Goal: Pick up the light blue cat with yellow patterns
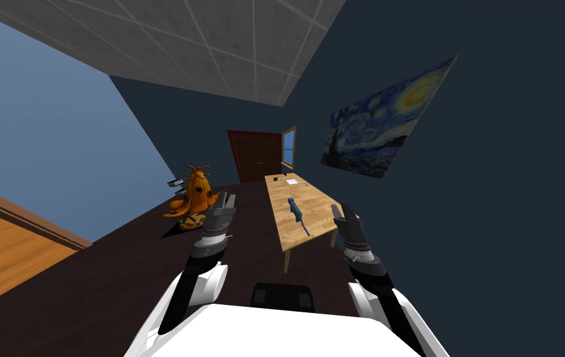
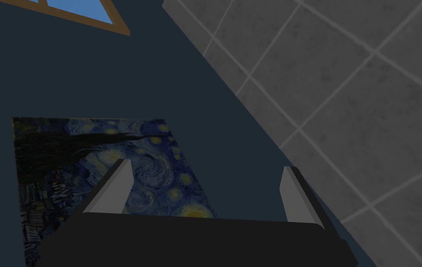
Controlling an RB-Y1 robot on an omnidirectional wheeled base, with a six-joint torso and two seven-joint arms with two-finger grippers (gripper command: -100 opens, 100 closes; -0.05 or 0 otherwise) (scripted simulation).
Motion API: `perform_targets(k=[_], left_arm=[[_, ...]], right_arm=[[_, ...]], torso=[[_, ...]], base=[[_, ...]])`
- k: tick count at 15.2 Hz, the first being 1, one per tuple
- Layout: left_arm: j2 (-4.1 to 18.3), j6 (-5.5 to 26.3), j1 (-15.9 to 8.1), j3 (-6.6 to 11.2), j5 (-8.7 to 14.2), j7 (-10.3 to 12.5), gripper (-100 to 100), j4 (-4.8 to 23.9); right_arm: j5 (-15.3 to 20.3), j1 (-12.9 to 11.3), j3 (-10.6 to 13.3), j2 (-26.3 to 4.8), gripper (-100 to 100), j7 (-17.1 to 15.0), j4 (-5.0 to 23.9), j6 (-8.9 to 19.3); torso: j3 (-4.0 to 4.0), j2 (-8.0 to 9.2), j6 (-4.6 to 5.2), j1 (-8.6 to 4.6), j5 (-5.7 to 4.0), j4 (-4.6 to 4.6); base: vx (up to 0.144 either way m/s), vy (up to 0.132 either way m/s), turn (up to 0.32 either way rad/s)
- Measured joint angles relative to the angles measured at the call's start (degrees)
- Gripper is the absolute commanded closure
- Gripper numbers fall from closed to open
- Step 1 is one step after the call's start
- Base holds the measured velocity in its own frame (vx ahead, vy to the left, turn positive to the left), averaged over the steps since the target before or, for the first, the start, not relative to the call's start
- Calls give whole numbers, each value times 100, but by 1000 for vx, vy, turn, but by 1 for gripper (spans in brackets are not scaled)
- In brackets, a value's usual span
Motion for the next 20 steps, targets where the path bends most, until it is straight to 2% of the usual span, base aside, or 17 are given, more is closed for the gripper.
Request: perform_targets(k=[7,12,18,20], left_arm=[[0,0,0,0,0,0,0,0],[0,0,1,0,0,0,0,0],[0,0,1,0,0,0,0,0],[0,0,2,0,0,0,0,0]], right_arm=[[746,311,137,-421,-100,-184,563,-121],[1237,541,145,-752,-100,-340,1056,-262],[1926,830,201,-1176,-100,-483,1748,-397],[2140,1002,162,-1368,-100,-544,1953,-480]], torso=[[-8,-15,0,-8,-1,-3],[-16,-28,0,1,0,-6],[-25,-44,0,6,2,-9],[-32,-56,0,8,3,-12]], base=[[-54,102,42],[-18,117,53],[23,127,70],[61,134,69]])
